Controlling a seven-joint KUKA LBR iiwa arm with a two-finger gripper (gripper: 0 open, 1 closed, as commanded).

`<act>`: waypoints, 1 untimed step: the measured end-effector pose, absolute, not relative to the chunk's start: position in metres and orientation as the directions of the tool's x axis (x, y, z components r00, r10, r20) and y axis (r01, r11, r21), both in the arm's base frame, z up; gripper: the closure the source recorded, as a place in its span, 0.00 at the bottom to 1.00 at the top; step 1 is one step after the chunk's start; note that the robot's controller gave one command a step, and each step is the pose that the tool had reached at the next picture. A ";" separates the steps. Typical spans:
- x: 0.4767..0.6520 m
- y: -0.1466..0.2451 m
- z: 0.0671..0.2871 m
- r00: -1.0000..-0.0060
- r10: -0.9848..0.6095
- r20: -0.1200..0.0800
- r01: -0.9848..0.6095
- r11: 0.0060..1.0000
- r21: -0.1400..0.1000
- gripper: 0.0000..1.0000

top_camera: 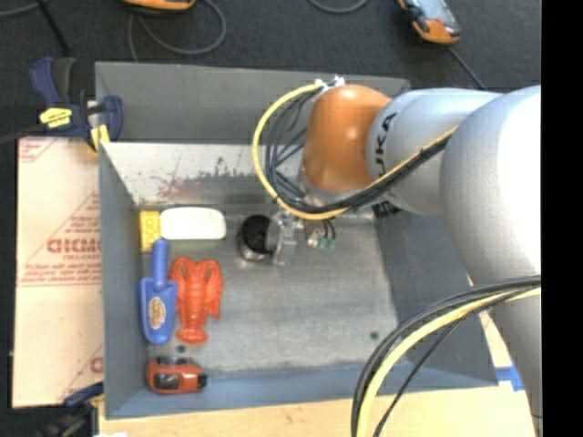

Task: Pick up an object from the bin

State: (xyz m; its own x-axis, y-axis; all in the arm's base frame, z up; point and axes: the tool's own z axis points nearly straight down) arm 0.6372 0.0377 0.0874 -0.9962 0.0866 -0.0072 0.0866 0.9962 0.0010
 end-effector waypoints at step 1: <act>0.637 0.038 0.087 -0.996 0.087 -0.007 0.087 0.996 0.001 1.00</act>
Offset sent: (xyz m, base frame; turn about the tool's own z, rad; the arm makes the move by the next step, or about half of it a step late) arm -0.0124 -0.0180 0.0295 0.0005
